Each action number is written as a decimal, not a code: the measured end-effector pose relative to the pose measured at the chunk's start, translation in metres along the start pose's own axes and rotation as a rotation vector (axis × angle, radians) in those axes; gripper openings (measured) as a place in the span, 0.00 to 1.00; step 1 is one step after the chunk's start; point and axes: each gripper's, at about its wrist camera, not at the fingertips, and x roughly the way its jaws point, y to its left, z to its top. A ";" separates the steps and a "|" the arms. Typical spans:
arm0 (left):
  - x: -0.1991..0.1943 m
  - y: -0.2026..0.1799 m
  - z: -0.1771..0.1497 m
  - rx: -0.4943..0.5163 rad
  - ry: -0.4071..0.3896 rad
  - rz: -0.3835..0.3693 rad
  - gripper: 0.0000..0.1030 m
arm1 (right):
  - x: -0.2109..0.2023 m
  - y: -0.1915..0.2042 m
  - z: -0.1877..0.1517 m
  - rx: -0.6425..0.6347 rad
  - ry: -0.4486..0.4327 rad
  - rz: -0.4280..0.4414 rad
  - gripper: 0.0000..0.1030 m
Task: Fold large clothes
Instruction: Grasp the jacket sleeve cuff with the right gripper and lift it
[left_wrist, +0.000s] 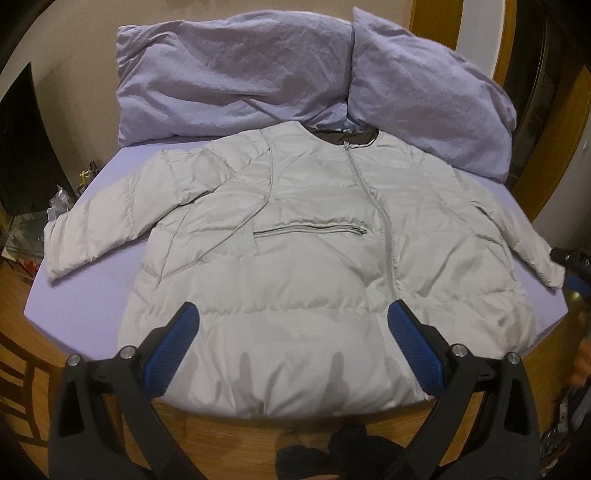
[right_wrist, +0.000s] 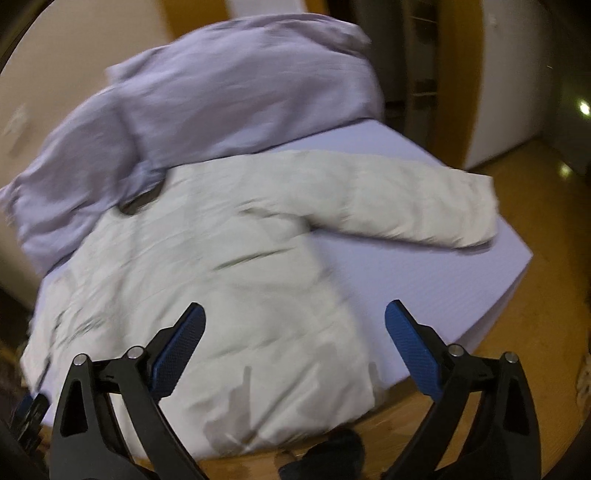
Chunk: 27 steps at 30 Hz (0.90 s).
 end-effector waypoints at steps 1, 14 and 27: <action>0.006 -0.001 0.004 0.003 0.007 0.004 0.98 | 0.008 -0.014 0.008 0.024 0.004 -0.021 0.94; 0.062 -0.003 0.036 0.016 0.092 0.037 0.98 | 0.081 -0.188 0.073 0.367 0.117 -0.302 0.85; 0.086 0.003 0.047 0.012 0.122 0.048 0.98 | 0.098 -0.231 0.062 0.449 0.206 -0.255 0.48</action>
